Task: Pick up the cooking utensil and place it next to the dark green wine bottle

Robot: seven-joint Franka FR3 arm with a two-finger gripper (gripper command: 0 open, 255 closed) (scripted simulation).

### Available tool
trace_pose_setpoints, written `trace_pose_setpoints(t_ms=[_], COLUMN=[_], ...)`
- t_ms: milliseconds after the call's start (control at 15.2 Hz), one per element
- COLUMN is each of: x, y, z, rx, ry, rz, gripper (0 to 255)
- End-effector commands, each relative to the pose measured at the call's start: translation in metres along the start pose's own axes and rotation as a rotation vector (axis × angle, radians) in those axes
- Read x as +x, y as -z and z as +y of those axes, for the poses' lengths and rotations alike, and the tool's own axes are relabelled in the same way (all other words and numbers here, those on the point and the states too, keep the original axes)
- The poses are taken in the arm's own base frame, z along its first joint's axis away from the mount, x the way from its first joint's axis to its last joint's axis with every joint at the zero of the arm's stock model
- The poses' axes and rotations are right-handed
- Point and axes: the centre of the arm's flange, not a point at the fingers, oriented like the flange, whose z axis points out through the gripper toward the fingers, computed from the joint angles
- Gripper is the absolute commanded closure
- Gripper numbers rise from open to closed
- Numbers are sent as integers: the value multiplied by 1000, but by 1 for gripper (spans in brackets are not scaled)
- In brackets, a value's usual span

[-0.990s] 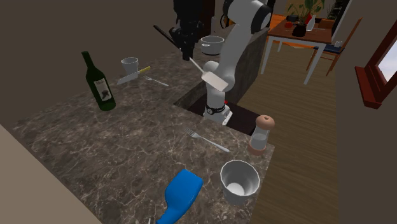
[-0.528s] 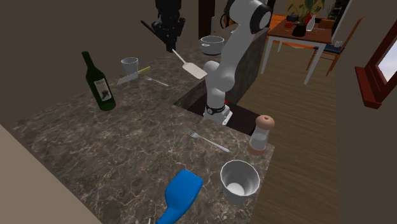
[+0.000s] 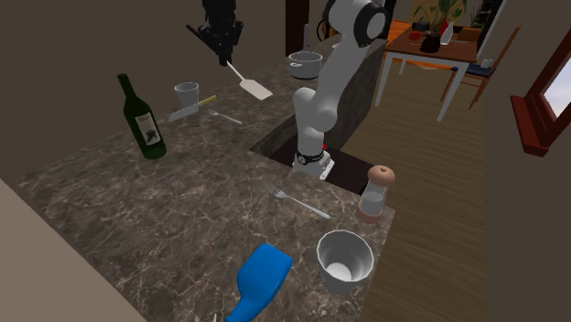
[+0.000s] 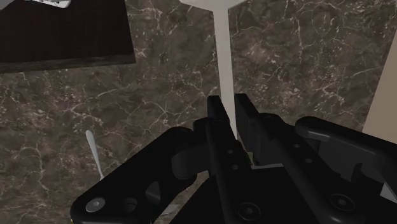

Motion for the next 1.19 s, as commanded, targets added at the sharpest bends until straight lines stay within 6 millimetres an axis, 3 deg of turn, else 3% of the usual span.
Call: trace_pose_setpoints(t_ms=[0, 1122], x=[28, 242], y=[-1, -15], z=[7, 70], rx=[0, 0], ry=[2, 2], rz=[0, 0], gripper=[255, 255])
